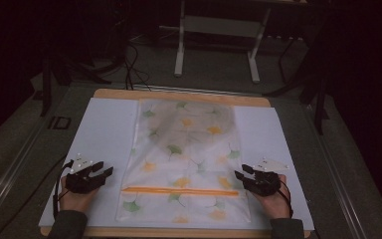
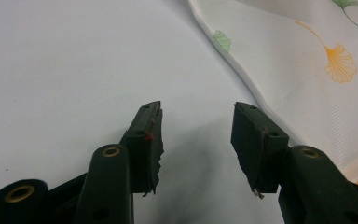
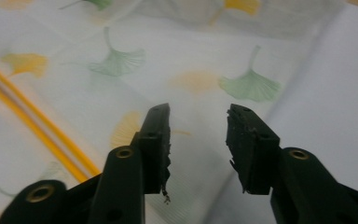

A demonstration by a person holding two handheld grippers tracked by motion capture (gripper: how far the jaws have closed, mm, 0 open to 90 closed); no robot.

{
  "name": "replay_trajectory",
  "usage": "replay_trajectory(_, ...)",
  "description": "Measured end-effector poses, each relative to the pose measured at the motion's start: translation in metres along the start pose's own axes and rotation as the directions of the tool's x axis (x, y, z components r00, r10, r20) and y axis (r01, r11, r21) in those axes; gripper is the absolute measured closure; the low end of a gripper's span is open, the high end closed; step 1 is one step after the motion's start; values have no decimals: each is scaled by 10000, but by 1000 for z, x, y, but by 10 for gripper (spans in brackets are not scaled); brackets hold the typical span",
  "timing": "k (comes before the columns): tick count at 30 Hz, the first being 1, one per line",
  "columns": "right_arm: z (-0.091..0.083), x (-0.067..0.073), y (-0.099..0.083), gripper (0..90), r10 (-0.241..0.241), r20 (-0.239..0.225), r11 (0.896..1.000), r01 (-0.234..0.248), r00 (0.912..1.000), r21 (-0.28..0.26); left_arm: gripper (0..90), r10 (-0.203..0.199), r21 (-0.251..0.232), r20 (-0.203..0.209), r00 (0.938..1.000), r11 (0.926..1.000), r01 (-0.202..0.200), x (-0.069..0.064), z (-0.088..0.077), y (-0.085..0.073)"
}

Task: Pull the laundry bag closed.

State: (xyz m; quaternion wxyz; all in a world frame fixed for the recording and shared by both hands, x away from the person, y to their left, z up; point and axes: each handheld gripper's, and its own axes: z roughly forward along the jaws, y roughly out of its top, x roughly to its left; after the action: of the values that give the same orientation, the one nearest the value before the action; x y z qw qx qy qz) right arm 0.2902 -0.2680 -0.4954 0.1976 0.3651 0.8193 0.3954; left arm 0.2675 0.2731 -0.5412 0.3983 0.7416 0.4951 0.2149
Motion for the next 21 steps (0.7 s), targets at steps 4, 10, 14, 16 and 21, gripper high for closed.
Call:
replay_trajectory(4, 3, 6, 9, 612, -339, -328, 9994, 341, 9989, 54, 533, -44, -9, 23, 10000, 10000, 44, 0, 0, 0)
replay_trajectory(10, 11, 14, 20, 621, -693, -802, 9976, 696, 9944, 2, 539, 18, 15, 85, 10000, 10000, -18, 0, 0, 0)
replay_trajectory(14, 16, 21, 28, 622, -917, -1103, 9958, 915, 9897, -68, 537, -4, 46, 109, 9999, 10000, 4, 0, 0, 0)
replay_trajectory(16, 18, 24, 32, 624, -1022, -1247, 9947, 1026, 9869, -32, 537, -8, 90, 142, 9999, 10000, 6, 0, 1, 0)
replay_trajectory(21, 23, 36, 44, 626, -1379, -1499, 9902, 1399, 9790, 27, 537, 45, 133, 151, 9999, 9999, -47, 0, 1, 1)
